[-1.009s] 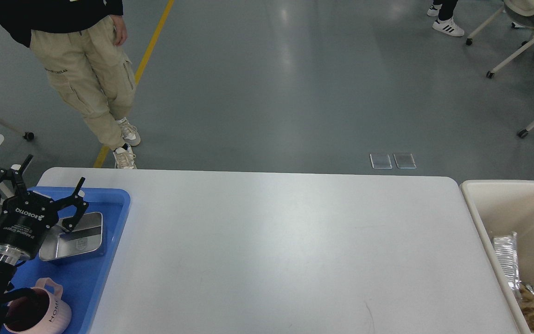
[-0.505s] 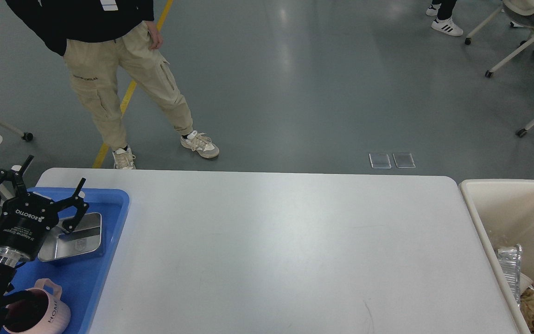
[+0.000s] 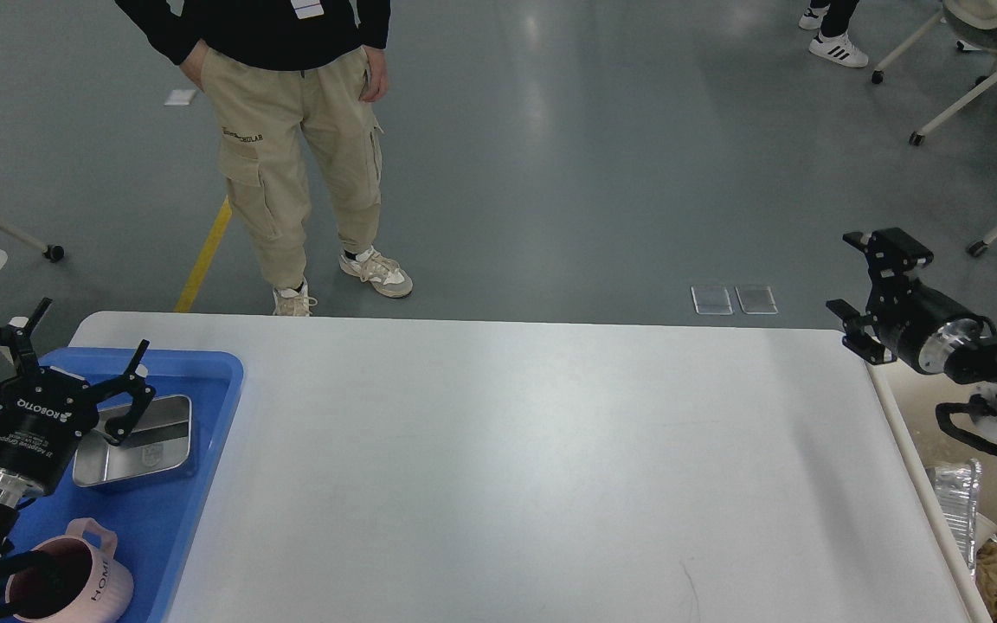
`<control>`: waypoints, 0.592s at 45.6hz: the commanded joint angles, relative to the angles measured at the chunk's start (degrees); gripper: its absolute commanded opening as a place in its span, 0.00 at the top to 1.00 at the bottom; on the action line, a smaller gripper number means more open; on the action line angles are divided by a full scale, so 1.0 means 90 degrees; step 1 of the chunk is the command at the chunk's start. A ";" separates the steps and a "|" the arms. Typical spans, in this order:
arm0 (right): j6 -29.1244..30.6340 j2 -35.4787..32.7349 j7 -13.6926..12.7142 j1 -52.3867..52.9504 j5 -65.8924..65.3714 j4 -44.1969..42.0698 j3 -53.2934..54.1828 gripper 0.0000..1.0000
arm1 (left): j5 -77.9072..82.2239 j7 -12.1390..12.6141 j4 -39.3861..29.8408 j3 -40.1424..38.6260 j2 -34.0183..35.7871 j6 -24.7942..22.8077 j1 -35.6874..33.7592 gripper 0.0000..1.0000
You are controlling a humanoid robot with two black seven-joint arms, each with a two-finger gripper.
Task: Tidy desktop
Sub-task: 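Release the foil tray and raise the right gripper out of the bin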
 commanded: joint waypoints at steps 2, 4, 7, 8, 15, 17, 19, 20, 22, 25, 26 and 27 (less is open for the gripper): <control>0.0173 0.0560 -0.0003 -0.0354 0.0034 0.0386 0.1533 0.00 | 0.0000 -0.0006 0.0010 -0.0011 0.0012 0.0001 0.0018 0.03; 0.0202 0.0727 -0.0003 -0.0403 0.0121 0.0367 0.1778 0.00 | 0.0000 -0.0016 0.0029 -0.0011 0.0013 0.0001 0.0018 0.03; 0.0241 0.0941 0.0007 -0.0520 0.0345 0.0367 0.2158 0.00 | -0.0010 -0.0016 0.0058 -0.0011 0.0013 0.0001 0.0018 0.03; 0.0270 0.1020 0.0007 -0.0549 0.0424 0.0357 0.2305 0.00 | -0.0010 -0.0006 0.0058 -0.0011 0.0022 0.0001 0.0018 0.03; 0.0368 0.1693 -0.0012 -0.0959 0.0698 0.0386 0.3292 0.00 | -0.0039 -0.0006 0.0078 -0.0079 0.0032 0.0030 -0.0011 0.03; 0.0455 0.1859 -0.0012 -0.1077 0.0708 0.0386 0.3448 0.00 | -0.0039 0.0013 0.0107 -0.0186 0.0022 0.0040 -0.0040 0.03; 0.0582 0.2054 -0.0012 -0.1174 0.0727 0.0386 0.3604 0.00 | -0.0049 0.0023 0.0224 -0.0274 0.0013 0.0040 -0.0070 0.03; 0.0641 0.2152 -0.0012 -0.1242 0.0756 0.0386 0.3692 0.00 | -0.0059 0.0023 0.0312 -0.0294 0.0003 0.0030 -0.0079 0.03; 0.0690 0.2367 -0.0012 -0.1369 0.0805 0.0377 0.3868 0.00 | -0.0088 0.0023 0.0478 -0.0304 0.0003 0.0030 -0.0099 0.03; 0.0729 0.2689 -0.0022 -0.1565 0.0815 0.0376 0.3986 0.00 | -0.0078 0.0023 0.0683 -0.0304 -0.0026 0.0010 -0.0235 0.03; 0.0749 0.2777 -0.0022 -0.1623 0.0815 0.0376 0.4015 0.00 | -0.0078 0.0023 0.0732 -0.0304 -0.0036 0.0010 -0.0275 0.03; 0.0759 0.2856 -0.0022 -0.1682 0.0815 0.0386 0.4015 0.00 | -0.0078 0.0023 0.0771 -0.0304 -0.0036 0.0010 -0.0304 0.03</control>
